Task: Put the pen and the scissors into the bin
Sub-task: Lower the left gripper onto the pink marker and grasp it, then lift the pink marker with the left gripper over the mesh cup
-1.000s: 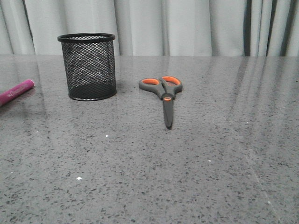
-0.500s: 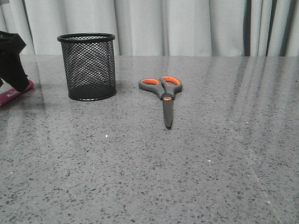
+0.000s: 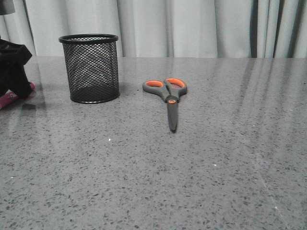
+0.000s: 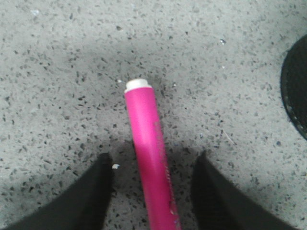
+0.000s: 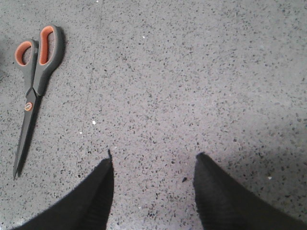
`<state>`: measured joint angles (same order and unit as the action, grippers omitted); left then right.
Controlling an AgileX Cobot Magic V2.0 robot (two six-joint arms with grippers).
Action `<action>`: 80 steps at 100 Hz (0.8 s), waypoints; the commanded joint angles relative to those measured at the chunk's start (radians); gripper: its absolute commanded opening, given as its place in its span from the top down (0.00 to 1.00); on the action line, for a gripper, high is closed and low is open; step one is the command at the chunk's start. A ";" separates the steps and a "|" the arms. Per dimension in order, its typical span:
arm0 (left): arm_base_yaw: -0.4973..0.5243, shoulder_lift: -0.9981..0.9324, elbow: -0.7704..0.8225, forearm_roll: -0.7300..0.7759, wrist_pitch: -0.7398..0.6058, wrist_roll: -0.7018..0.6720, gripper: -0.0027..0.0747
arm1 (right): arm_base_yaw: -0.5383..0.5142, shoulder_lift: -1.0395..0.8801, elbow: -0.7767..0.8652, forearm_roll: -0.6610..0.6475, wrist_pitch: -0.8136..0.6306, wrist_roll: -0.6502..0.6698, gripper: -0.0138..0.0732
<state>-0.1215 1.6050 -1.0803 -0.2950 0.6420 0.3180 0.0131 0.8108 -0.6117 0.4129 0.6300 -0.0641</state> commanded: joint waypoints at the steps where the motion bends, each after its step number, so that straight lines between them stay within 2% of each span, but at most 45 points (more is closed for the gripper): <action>1: -0.007 -0.019 -0.022 -0.013 -0.003 -0.004 0.68 | -0.008 -0.001 -0.035 0.012 -0.058 -0.013 0.45; 16: -0.007 -0.019 -0.022 -0.013 0.032 0.005 0.99 | -0.008 -0.001 -0.035 0.012 -0.058 -0.013 0.45; 32: -0.007 -0.045 -0.022 -0.017 0.054 0.046 0.99 | -0.008 -0.001 -0.035 0.012 -0.058 -0.013 0.45; 42: -0.009 -0.104 -0.022 -0.043 0.022 0.052 0.99 | -0.008 -0.001 -0.035 0.012 -0.058 -0.013 0.45; 62: -0.083 -0.272 -0.022 -0.050 -0.130 0.051 0.99 | -0.008 -0.001 -0.035 0.012 -0.058 -0.013 0.45; 80: -0.225 -0.344 -0.022 -0.063 -0.322 0.051 0.99 | -0.008 -0.001 -0.035 0.014 -0.051 -0.013 0.45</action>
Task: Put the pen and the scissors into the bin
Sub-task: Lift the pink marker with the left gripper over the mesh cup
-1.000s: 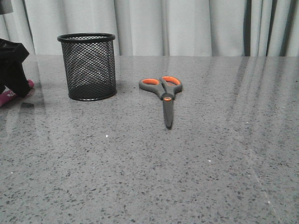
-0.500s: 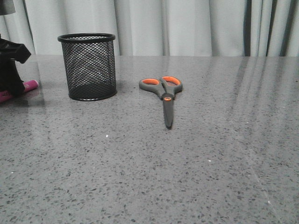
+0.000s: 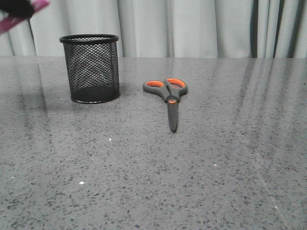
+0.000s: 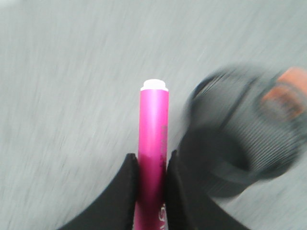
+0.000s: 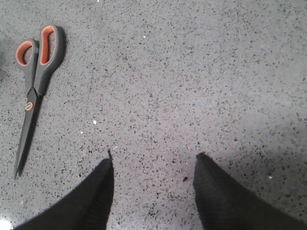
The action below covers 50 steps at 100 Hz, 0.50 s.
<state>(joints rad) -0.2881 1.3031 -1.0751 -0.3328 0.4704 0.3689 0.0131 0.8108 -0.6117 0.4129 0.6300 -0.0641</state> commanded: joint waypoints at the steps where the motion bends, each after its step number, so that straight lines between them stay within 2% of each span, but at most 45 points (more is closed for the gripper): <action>1: -0.064 -0.042 -0.028 -0.026 -0.158 0.000 0.99 | -0.008 -0.001 -0.035 0.014 -0.050 -0.013 0.45; 25: -0.195 0.002 -0.028 -0.053 -0.402 0.000 0.99 | -0.008 -0.001 -0.035 0.014 -0.009 -0.013 0.45; 50: -0.235 0.097 -0.028 -0.053 -0.553 0.000 0.99 | -0.008 -0.001 -0.035 0.014 -0.006 -0.013 0.45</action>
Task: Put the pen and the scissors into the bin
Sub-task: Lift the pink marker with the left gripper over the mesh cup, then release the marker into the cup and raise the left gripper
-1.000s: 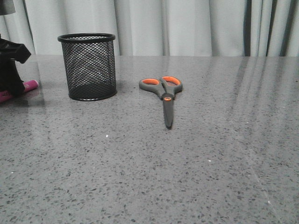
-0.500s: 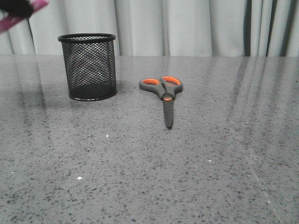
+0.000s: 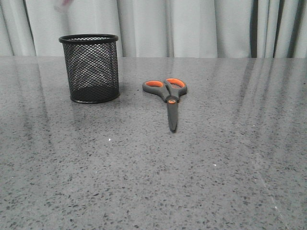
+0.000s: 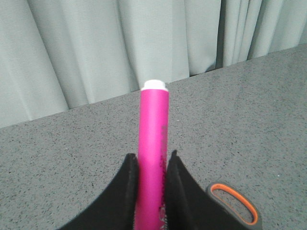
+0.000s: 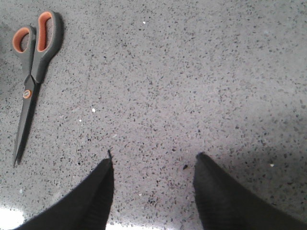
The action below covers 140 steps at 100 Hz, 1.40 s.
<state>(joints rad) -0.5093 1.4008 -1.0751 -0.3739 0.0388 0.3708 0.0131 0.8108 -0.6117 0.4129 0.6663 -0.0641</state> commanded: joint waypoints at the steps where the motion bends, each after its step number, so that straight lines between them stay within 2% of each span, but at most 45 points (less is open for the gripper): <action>1: -0.013 0.004 -0.028 -0.012 -0.129 -0.002 0.99 | -0.008 -0.001 -0.035 0.014 -0.042 -0.013 0.45; 32: -0.017 0.097 -0.028 -0.012 -0.206 -0.006 0.99 | -0.008 -0.001 -0.033 0.014 -0.042 -0.013 0.45; 77: -0.017 0.158 -0.028 -0.012 -0.164 -0.013 0.98 | -0.008 -0.001 -0.033 0.014 -0.039 -0.013 0.45; 86: -0.017 0.158 -0.028 -0.012 -0.164 -0.013 0.89 | -0.008 -0.001 -0.033 0.014 -0.039 -0.013 0.45; 103: -0.017 0.158 -0.028 -0.012 -0.164 -0.013 0.57 | -0.008 -0.001 -0.033 0.014 -0.041 -0.013 0.45; 110: -0.017 0.152 -0.028 -0.012 -0.168 -0.013 0.49 | -0.008 -0.001 -0.033 0.014 -0.043 -0.013 0.45; 140: -0.012 0.009 -0.028 -0.005 -0.152 -0.013 0.49 | -0.008 -0.001 -0.033 0.014 -0.053 -0.013 0.45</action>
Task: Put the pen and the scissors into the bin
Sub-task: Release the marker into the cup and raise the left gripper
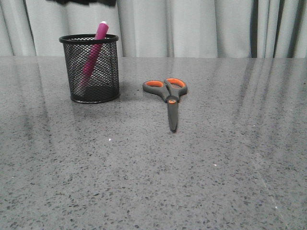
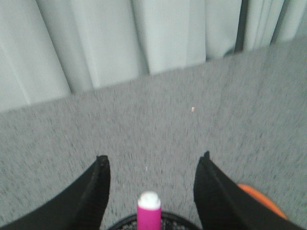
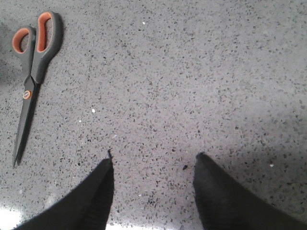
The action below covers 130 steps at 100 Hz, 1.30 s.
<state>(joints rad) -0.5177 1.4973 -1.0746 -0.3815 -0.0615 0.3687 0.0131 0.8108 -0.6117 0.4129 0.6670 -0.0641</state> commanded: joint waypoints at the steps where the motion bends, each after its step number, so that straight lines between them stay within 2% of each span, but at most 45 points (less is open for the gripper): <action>1: -0.001 -0.096 -0.028 0.004 -0.045 -0.009 0.49 | -0.008 -0.001 -0.033 0.014 -0.054 -0.013 0.45; 19: 0.077 -0.194 -0.028 0.034 0.091 0.000 0.50 | -0.008 -0.001 -0.033 0.014 -0.013 -0.013 0.45; 35: 0.204 -0.287 -0.018 0.034 0.246 0.000 0.51 | -0.008 -0.001 -0.033 0.014 0.006 -0.013 0.45; 49: 0.313 -0.400 0.045 0.034 0.255 0.000 0.65 | -0.008 -0.001 -0.035 0.014 0.012 -0.013 0.45; 59: 0.375 -0.500 0.124 0.032 0.205 0.000 0.78 | -0.008 -0.001 -0.035 0.014 0.005 -0.013 0.45; 67: 0.405 -0.567 0.187 0.032 0.172 0.000 0.86 | -0.008 -0.001 -0.035 0.014 -0.006 -0.013 0.45; 81: 0.432 -0.650 0.264 0.045 0.199 0.000 0.99 | -0.008 -0.001 -0.035 0.061 -0.016 -0.013 0.45; 89: 0.434 -0.676 0.287 0.059 0.234 0.000 0.99 | -0.008 -0.001 -0.035 0.118 -0.020 -0.025 0.45; 100: 0.434 -0.699 0.298 0.059 0.288 0.000 0.99 | 0.007 0.010 -0.055 0.180 0.001 -0.135 0.45; 117: 0.434 -0.720 0.298 0.036 0.299 0.000 0.99 | 0.057 0.094 -0.159 0.155 0.066 -0.154 0.45; 130: 0.434 -0.726 0.298 0.022 0.294 0.000 0.99 | 0.124 0.168 -0.274 0.069 0.114 -0.157 0.45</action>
<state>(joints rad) -0.0857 0.7816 -0.7501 -0.3348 0.3003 0.3705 0.0985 0.9494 -0.7921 0.5222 0.7903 -0.1993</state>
